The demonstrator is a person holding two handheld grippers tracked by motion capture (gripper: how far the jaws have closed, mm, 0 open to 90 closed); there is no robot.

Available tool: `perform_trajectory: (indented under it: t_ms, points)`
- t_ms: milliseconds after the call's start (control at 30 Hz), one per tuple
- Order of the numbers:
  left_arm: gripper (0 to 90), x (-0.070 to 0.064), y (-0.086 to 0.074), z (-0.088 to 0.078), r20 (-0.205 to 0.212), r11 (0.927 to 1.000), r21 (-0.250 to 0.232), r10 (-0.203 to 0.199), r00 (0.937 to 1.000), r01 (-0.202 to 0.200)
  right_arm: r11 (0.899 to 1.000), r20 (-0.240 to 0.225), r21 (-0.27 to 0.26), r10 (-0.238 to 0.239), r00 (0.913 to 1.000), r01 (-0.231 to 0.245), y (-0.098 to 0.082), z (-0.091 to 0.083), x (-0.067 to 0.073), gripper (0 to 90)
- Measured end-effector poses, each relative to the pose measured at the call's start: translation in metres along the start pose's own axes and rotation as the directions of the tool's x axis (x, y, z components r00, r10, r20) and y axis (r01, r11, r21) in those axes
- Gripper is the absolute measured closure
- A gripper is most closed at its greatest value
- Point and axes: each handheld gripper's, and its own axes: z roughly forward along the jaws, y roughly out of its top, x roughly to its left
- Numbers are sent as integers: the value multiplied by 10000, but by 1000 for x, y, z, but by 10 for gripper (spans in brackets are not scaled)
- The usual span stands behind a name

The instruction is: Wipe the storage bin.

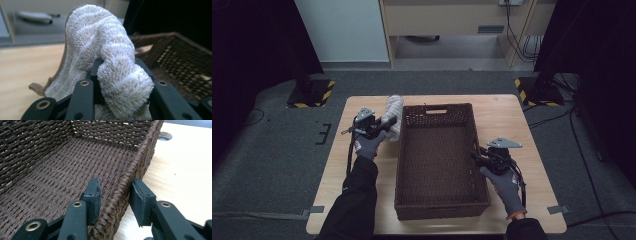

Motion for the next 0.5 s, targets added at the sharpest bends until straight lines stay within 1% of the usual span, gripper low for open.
perform_trajectory:
  t_ms: [67,133,167,200,233,267,367,400,433,467,500]
  points:
    - [656,-1,-2,0,11,9998,151,125,9999,-125,10000,3,-2,25,10000,-25,0,0,0,614]
    - [657,1,-11,2,48,9993,356,107,9999,-109,10000,2,17,-10,10000,10,0,0,0,614]
    - [657,1,-16,3,2,9984,549,133,9999,-133,10000,-2,24,-2,10000,2,0,0,0,614]
    - [657,2,-22,5,-38,9964,826,209,9998,-205,10000,9,-1,12,10000,-12,0,0,0,614]
    - [657,3,-31,9,-23,9926,1178,291,9996,-286,10000,-9,3,25,10000,-25,0,0,0,613]
    - [657,3,-38,12,-26,9895,1411,309,9995,-303,10000,9,-6,19,10000,-19,0,0,0,614]
    - [657,2,-57,21,-120,9756,2141,523,9986,-485,10000,-3,-12,59,10000,-59,0,0,0,613]
    - [657,2,-62,24,-163,9725,2278,531,9985,-480,10000,-6,-12,59,10000,-59,0,0,0,613]
    - [657,3,-64,25,-203,9728,2281,455,9988,-397,10000,-10,-4,40,10000,-40,0,0,0,613]
    - [657,3,-63,25,-209,9727,2297,399,9990,-340,10000,-11,-8,40,10000,-40,0,0,0,613]
    - [657,4,-61,23,-258,9714,2347,433,9987,-361,10000,-13,-12,47,10000,-47,0,0,0,613]
